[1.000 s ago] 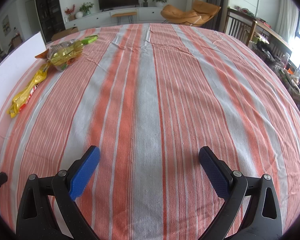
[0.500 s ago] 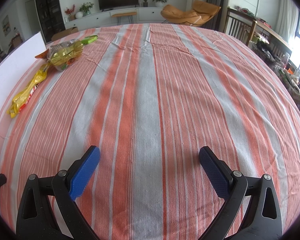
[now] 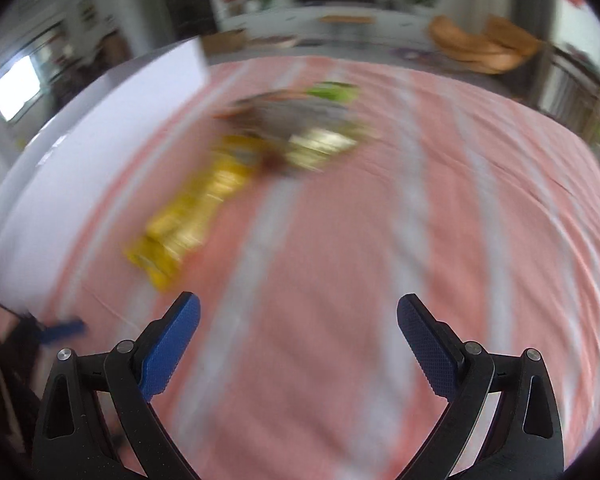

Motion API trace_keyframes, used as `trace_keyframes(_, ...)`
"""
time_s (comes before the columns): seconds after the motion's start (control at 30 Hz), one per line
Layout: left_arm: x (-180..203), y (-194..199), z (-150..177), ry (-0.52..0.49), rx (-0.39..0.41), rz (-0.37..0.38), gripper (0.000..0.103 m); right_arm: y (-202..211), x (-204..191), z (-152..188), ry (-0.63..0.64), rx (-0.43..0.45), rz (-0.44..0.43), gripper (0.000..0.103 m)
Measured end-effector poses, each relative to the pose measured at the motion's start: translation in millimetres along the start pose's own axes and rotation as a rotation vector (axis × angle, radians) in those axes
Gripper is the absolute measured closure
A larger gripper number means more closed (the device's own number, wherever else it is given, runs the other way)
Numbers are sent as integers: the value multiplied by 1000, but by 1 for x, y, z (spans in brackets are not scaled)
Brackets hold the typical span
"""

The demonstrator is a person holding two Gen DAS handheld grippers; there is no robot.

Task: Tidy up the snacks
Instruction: 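Grasp the long yellow bag with the right tool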

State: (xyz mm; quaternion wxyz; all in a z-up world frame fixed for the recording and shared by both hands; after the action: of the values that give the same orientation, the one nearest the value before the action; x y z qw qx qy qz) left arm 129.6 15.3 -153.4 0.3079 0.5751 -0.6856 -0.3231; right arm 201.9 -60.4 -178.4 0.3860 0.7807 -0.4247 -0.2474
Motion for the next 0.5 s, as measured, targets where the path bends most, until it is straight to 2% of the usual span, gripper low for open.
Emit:
trace_keyframes(0.1, 0, 0, 0, 0, 0, 0, 0, -28, -24, -27, -5, -33, -77, 3)
trace_keyframes(0.23, 0, 0, 0, 0, 0, 0, 0, -69, -44, -38, -4, -117, -73, 3)
trace_keyframes(0.5, 0, 0, 0, 0, 1, 0, 0, -69, -47, -34, -15, -103, -52, 4)
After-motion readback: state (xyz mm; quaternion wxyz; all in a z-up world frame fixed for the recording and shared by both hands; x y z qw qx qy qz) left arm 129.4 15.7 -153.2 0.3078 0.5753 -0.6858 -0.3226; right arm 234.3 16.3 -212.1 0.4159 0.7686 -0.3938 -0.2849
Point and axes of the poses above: each gripper's, at about its wrist camera, not at the fingertips, and y roughly against the way its jaws point, x to its right, z to its underside, the point moved 6 cm from there along -y, roughly the way its jaws point, and after that the axes turned 4 degrees about y, right-handed, at the moved point
